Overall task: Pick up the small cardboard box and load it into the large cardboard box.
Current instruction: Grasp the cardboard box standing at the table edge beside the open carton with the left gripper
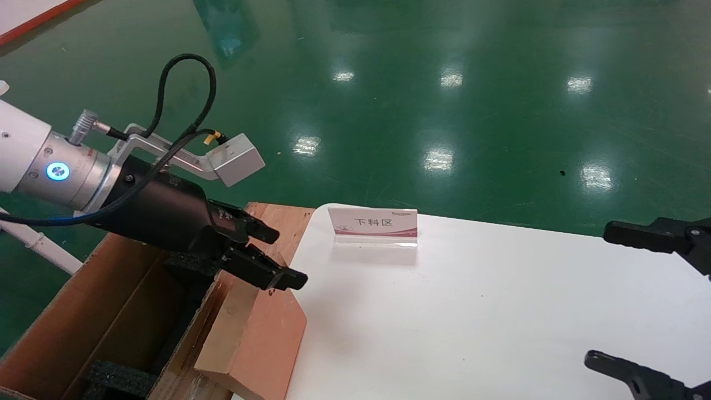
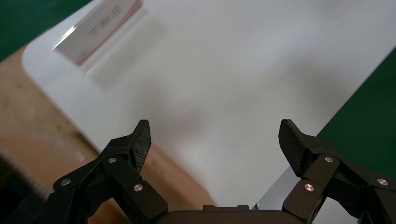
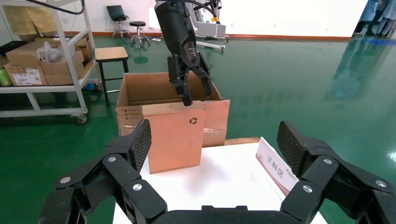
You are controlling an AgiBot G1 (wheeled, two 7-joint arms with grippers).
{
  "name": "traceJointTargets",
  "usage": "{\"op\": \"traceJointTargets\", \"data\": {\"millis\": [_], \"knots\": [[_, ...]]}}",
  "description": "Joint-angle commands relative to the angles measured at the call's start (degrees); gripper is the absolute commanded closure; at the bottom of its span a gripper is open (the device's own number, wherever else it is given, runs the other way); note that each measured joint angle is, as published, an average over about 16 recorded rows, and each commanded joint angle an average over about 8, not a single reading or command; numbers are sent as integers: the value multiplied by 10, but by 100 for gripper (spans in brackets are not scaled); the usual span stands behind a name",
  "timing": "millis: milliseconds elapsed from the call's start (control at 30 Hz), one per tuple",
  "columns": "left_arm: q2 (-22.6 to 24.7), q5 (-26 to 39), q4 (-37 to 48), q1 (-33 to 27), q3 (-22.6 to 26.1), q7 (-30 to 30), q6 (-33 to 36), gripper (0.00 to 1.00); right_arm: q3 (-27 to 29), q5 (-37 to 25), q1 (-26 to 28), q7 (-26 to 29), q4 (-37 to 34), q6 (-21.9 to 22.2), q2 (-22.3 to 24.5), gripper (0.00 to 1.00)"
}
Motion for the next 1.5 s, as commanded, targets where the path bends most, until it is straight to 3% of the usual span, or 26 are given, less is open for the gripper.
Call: {"op": "traceJointTargets", "data": {"millis": [33, 467, 833, 1100, 1500], "knots": [[0, 8, 0, -24, 29, -17, 1, 0, 0, 0, 0, 0, 0, 0, 0, 0], [25, 21, 2, -171, 251, -99, 3, 0, -1, 0, 0, 0, 0, 0, 0, 0], [90, 60, 1, -268, 437, -171, -6, 0, -1, 1, 0, -1, 0, 0, 0, 0], [78, 4, 1, -289, 464, -163, -27, 0, -1, 1, 0, -1, 0, 1, 1, 0], [73, -30, 5, -267, 477, -149, -48, 0, -2, 1, 0, -1, 0, 1, 1, 0]]}}
